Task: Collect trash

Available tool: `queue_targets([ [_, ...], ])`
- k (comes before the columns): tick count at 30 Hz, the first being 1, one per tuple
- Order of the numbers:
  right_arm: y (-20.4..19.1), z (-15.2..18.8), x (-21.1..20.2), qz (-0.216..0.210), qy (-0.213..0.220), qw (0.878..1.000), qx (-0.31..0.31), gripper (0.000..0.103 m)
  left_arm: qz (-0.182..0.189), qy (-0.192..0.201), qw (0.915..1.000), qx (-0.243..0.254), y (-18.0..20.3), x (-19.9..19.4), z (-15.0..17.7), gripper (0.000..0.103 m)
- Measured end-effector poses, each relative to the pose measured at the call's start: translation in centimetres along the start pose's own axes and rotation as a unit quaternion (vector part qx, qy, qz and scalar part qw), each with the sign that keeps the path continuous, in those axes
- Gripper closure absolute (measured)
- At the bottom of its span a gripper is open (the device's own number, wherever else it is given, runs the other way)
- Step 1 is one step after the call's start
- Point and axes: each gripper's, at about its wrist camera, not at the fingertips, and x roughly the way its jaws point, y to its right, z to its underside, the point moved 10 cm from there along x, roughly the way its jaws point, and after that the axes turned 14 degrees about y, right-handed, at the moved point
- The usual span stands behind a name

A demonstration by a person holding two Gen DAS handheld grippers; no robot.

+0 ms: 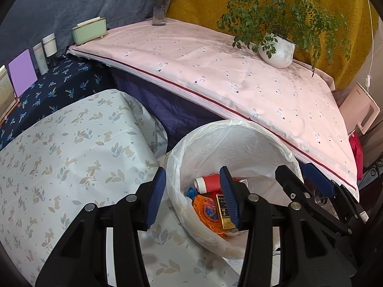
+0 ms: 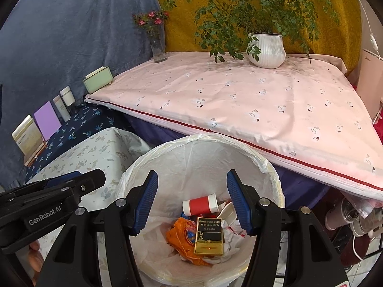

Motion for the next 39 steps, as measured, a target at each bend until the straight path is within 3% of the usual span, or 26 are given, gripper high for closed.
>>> queue_targets([
  [5, -0.4, -0.4, -0.4, -0.004, 0.003, 1.0, -0.005, 0.045, -0.003, 0.003, 1.0, -0.001, -0.4, -0.5, -0.2, 0.058],
  [8, -0.7, -0.6, -0.7, -0.005, 0.005, 1.0, -0.008, 0.045, -0.008, 0.008, 0.9999, -0.001, -0.7, -0.9, -0.3, 0.051],
  [18, -1.8, -0.7, -2.6, -0.007, 0.01, 1.0, -0.022, 0.041, -0.019, 0.021, 0.9996, 0.004, -1.6, -3.1, -0.2, 0.049],
  [26, -2.7, -0.2, -4.8, -0.008, 0.012, 0.999, -0.032, 0.025, -0.033, 0.026, 0.9991, 0.002, -2.9, -5.0, 0.8, 0.044],
  [29, -2.8, 0.0, -5.8, -0.004, 0.017, 0.999, -0.042, 0.019, -0.044, 0.03, 0.9986, 0.005, -3.4, -5.7, 1.4, 0.036],
  [35, -2.9, 0.6, -7.2, -0.001, 0.008, 0.999, -0.052, 0.019, -0.056, 0.034, 0.9978, 0.012, -3.8, -6.9, 2.3, 0.028],
  [39, -3.0, 1.1, -7.9, 0.001, 0.001, 0.998, -0.058, 0.018, -0.07, 0.044, 0.9964, 0.018, -4.3, -7.9, 2.9, 0.016],
])
